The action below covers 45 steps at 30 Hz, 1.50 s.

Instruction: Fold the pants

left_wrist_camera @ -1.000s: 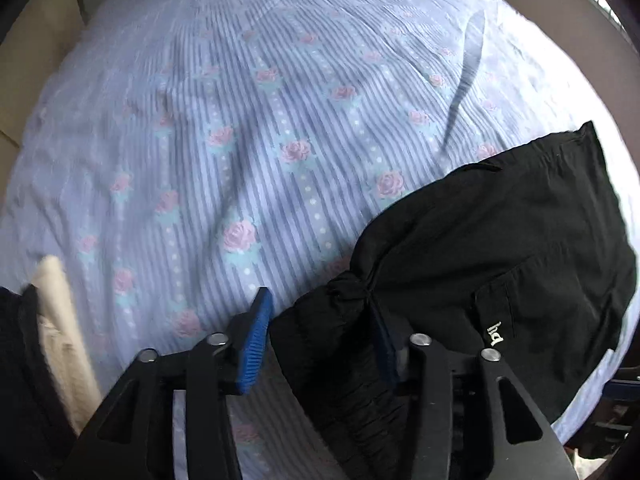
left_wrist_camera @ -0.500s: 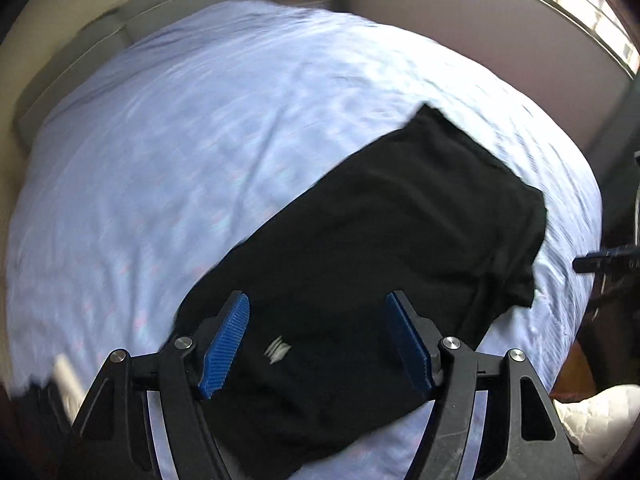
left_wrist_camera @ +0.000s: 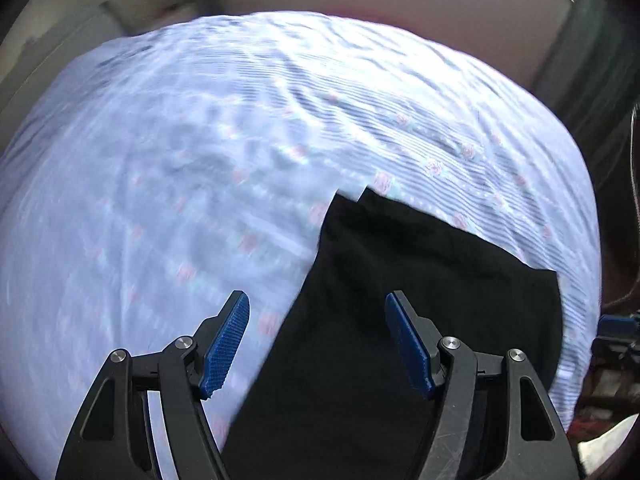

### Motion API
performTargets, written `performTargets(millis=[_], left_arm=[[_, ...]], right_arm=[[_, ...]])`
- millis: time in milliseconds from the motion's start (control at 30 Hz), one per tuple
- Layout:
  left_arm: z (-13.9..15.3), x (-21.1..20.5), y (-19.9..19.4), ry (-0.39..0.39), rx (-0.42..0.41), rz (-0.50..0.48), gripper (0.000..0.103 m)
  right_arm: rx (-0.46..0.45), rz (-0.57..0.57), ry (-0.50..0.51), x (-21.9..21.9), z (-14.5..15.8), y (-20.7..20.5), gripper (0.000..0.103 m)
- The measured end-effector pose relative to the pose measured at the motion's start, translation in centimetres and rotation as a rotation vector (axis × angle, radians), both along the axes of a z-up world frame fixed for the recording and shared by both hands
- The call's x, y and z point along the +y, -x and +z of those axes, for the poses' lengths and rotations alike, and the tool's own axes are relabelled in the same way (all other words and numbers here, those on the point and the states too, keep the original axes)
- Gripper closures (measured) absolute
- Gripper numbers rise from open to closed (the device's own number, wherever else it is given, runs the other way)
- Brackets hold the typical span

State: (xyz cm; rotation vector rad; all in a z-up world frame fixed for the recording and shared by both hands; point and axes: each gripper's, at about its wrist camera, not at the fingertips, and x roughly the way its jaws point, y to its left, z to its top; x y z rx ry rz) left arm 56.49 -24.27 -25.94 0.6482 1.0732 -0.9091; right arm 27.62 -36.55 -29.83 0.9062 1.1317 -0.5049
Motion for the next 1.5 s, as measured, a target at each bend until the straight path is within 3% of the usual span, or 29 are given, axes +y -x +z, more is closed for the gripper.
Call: performTargets(millis=[200, 333, 400, 467, 500, 567, 633, 767, 933, 1000, 1067, 1100, 1200, 1300, 1400, 1500], left_arm=[[-4.2, -3.7, -2.6, -0.089, 0.07, -0.007, 0.034], [-5.9, -4.7, -3.0, -0.113, 0.115, 0.001, 0.042], [-6.2, -4.8, -3.1, -0.104, 0.145, 0.002, 0.05], [-6.4, -4.8, -3.3, -0.087, 0.188, 0.014, 0.083], [-6.3, -4.7, -3.6, -0.081, 0.199, 0.028, 0.091], [-5.7, -4.6, -3.5, -0.059, 0.203, 0.042, 0.097], [-4.6, -4.7, -3.6, -0.035, 0.196, 0.024, 0.098], [-3.7, -6.3, -2.5, -0.025, 0.176, -0.045, 0.098], [-5.8, -8.9, -2.1, -0.106, 0.134, -0.046, 0.096], [-6.1, -9.2, -2.3, -0.112, 0.132, -0.005, 0.09], [-5.1, -9.0, -2.3, -0.098, 0.098, 0.023, 0.067], [-4.1, -8.6, -2.1, -0.083, 0.07, 0.025, 0.062], [-0.2, -5.3, -1.0, 0.001, 0.012, 0.044, 0.051], [2.5, 0.0, 0.2, 0.055, 0.009, 0.066, 0.042], [3.6, 6.0, 1.1, 0.022, -0.003, 0.098, 0.041], [3.4, 11.9, 1.8, -0.06, -0.01, 0.128, 0.041]], right_arm=[[-0.005, -0.081, -0.045, -3.4, -2.5, -0.8, 0.055], [-0.01, -0.1, -0.073, -4.9, -3.8, -1.1, 0.055], [-0.016, -0.094, -0.094, -5.2, -4.5, -1.7, 0.057], [-0.017, -0.089, -0.114, -5.3, -5.3, -2.2, 0.061], [-0.012, -0.08, -0.115, -5.3, -5.7, -2.7, 0.065], [-0.006, -0.055, -0.106, -5.2, -6.2, -3.3, 0.086], [0.008, -0.03, -0.083, -5.0, -6.3, -3.5, 0.093], [0.028, -0.053, -0.023, -4.8, -5.0, -2.4, 0.096], [0.047, -0.054, 0.001, -5.3, -5.0, -2.2, 0.095], [0.073, -0.037, 0.039, -5.3, -4.3, -2.4, 0.087], [0.062, -0.035, 0.079, -5.0, -3.0, -2.1, 0.062], [0.051, -0.026, 0.083, -4.7, -2.5, -1.9, 0.061], [0.049, 0.041, 0.075, -3.1, -0.9, -1.7, 0.061], [0.05, 0.101, 0.053, -0.9, -0.1, -1.6, 0.061], [0.051, 0.162, 0.028, 1.8, 0.2, -1.6, 0.06], [0.057, 0.227, -0.013, 5.0, -0.2, -2.1, 0.056]])
